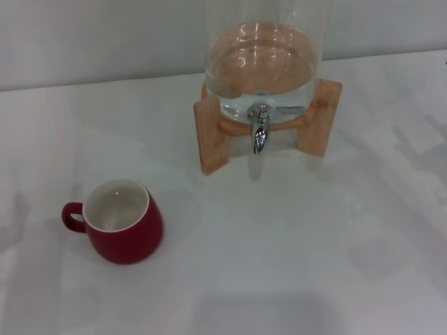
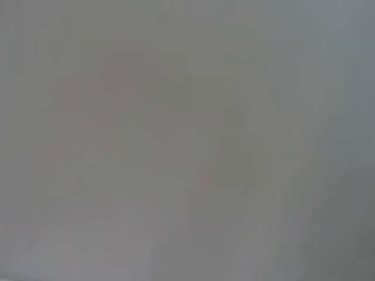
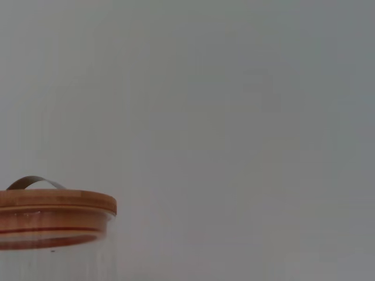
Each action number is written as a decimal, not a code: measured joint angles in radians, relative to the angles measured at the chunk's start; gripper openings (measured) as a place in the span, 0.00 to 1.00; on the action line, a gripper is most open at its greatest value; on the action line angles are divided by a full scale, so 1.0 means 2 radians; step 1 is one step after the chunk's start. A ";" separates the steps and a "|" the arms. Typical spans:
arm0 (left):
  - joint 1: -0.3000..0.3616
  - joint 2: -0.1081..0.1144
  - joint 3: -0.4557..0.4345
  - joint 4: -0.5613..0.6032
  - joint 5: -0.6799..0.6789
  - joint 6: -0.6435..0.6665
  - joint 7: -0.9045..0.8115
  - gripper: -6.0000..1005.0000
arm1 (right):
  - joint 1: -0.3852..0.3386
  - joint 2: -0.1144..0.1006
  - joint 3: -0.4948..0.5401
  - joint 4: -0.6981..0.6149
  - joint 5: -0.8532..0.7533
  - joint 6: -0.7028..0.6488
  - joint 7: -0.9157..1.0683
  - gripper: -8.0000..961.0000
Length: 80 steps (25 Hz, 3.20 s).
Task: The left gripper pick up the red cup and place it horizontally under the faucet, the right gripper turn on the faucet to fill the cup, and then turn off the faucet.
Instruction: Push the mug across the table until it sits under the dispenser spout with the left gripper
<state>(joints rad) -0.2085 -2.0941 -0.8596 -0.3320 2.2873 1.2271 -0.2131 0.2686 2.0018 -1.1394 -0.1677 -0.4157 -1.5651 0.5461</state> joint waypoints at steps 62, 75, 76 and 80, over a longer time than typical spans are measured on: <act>0.053 -0.002 0.104 -0.037 -0.001 -0.020 0.060 0.89 | -0.004 -0.006 -0.008 -0.001 -0.012 -0.010 0.005 0.80; 0.046 -0.001 0.111 -0.037 -0.001 -0.023 0.061 0.89 | -0.003 -0.005 -0.006 -0.001 -0.012 -0.012 0.004 0.80; 0.046 -0.001 0.112 -0.037 0.000 -0.024 0.061 0.89 | -0.003 -0.005 -0.006 -0.001 -0.012 -0.012 0.004 0.80; 0.045 -0.002 0.118 -0.037 0.000 -0.024 0.061 0.89 | -0.003 -0.005 -0.006 -0.001 -0.012 -0.012 0.003 0.80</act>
<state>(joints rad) -0.1184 -2.0975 -0.6240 -0.4065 2.2877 1.1788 -0.0920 0.2634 1.9912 -1.1508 -0.1702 -0.4403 -1.5892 0.5531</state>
